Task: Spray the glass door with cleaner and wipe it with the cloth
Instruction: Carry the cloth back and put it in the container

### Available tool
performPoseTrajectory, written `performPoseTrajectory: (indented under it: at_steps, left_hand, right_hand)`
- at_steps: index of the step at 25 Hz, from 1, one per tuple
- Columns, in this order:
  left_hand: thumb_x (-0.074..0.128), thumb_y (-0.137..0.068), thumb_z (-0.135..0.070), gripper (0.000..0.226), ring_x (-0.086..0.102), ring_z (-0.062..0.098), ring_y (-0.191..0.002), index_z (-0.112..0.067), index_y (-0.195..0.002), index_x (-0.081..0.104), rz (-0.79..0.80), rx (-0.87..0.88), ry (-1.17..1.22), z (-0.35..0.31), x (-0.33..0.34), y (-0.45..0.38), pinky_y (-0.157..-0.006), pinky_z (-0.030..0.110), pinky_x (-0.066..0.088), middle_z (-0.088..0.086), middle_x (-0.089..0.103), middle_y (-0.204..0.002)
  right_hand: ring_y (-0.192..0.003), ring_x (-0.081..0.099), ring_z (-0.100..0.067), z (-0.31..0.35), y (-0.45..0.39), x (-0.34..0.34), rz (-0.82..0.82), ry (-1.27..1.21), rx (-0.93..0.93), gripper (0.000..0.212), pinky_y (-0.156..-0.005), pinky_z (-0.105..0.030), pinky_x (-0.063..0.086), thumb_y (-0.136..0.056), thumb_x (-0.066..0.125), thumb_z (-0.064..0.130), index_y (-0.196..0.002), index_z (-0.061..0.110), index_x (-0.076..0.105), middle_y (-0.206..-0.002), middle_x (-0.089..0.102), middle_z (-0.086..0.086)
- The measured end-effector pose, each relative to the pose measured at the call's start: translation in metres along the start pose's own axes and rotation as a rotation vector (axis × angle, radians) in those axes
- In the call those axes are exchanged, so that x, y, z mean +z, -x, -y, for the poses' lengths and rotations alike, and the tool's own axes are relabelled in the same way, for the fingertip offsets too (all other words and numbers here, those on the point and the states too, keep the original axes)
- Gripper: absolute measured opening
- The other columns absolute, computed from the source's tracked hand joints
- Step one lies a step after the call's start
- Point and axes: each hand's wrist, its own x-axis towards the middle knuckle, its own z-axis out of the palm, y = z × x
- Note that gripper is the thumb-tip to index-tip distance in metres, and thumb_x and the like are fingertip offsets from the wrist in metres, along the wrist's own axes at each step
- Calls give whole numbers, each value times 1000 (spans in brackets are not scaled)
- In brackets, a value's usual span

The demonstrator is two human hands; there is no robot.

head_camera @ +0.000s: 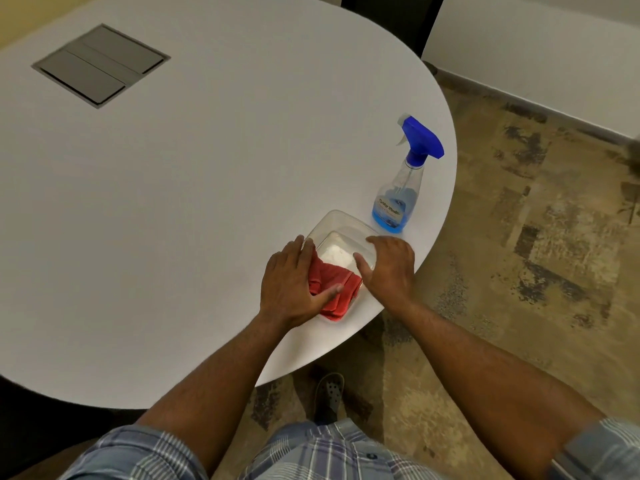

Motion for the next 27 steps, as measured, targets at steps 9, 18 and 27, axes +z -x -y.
performPoseTrajectory:
  at_steps: [9,18,27]
  left_hand:
    - [24,-69,-97,121,-8,20,-153,-23,-155,-17,109,-23,-54,-4,22,9,-124,49,7,0,-13,-165]
    - [27,-70,-96,118,-8,21,-153,-27,-155,-18,88,-22,-45,-6,24,3,-124,47,6,-1,-20,-164]
    - [27,-73,-95,115,-9,19,-153,-29,-153,-22,69,-21,-27,-6,27,-8,-124,46,6,-3,-19,-164]
  right_hand:
    - [-121,50,-24,-10,-69,-47,-181,-304,390,61,-100,-41,50,-82,75,36,-128,10,46,-131,50,-11]
    - [-122,54,-25,-7,-134,-68,-43,-556,428,67,-105,-41,44,-80,78,36,-134,14,46,-132,57,-6]
    - [-93,63,-13,10,-134,-95,-189,-501,285,37,-93,-42,55,-86,71,39,-115,20,58,-100,63,9]
